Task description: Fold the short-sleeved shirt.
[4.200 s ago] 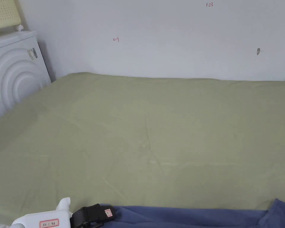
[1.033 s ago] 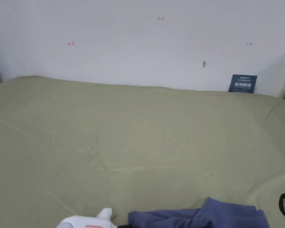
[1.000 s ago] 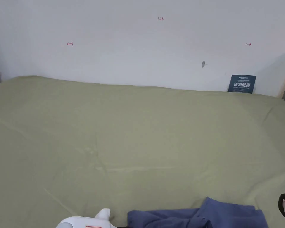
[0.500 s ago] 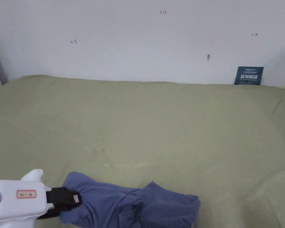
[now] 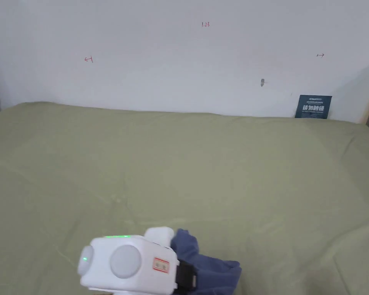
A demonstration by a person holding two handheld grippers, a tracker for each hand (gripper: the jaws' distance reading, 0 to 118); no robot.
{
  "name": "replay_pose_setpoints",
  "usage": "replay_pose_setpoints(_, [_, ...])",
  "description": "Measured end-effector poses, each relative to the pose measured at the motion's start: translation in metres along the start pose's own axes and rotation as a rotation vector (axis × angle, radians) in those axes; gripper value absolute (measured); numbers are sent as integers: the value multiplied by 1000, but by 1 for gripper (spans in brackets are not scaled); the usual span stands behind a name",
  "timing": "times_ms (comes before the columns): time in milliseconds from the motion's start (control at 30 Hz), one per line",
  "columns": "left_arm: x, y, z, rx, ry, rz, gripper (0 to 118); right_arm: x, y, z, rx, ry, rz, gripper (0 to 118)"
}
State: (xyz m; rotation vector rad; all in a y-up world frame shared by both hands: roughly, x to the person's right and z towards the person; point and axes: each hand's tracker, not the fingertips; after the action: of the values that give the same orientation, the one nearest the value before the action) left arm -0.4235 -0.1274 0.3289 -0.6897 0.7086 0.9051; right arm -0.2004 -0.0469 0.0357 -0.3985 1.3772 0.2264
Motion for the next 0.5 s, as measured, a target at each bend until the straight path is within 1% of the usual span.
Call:
replay_pose_setpoints(33, [6,-1,-10,-10,-20,6,24,1,-2,1,-3,-4,0,0])
replay_pose_setpoints(67, [9,-2,-21,-25,-29,8,29,3,-3,1,-7,-5,0,0])
replay_pose_setpoints(100, [10,-4,-32,-36,-46,24,40,4,-4,0,-14,-6,-1,0])
replay_pose_setpoints(133, [6,-5,-41,-51,-72,65,65,5,-5,-1,-22,-12,-3,0])
replay_pose_setpoints(167, [5,-8,-48,-56,-102,101,76,4,-6,-2,-32,-18,-5,0])
replay_pose_setpoints(233, [2,-12,-50,-57,-155,166,78,5,-8,-4,-58,-26,-16,0])
replay_pose_setpoints(300, [-6,-8,-42,-38,-164,186,78,5,-10,-5,-63,-18,-24,0])
replay_pose_setpoints(400, [-23,-3,-16,36,-240,220,76,2,-12,-6,-67,-3,-24,0])
replay_pose_setpoints(467, [-37,-1,-6,102,-253,264,73,1,-13,-6,-63,6,-18,0])
replay_pose_setpoints(500, [-43,-2,-4,142,-267,276,69,0,-13,-6,-63,14,-15,0])
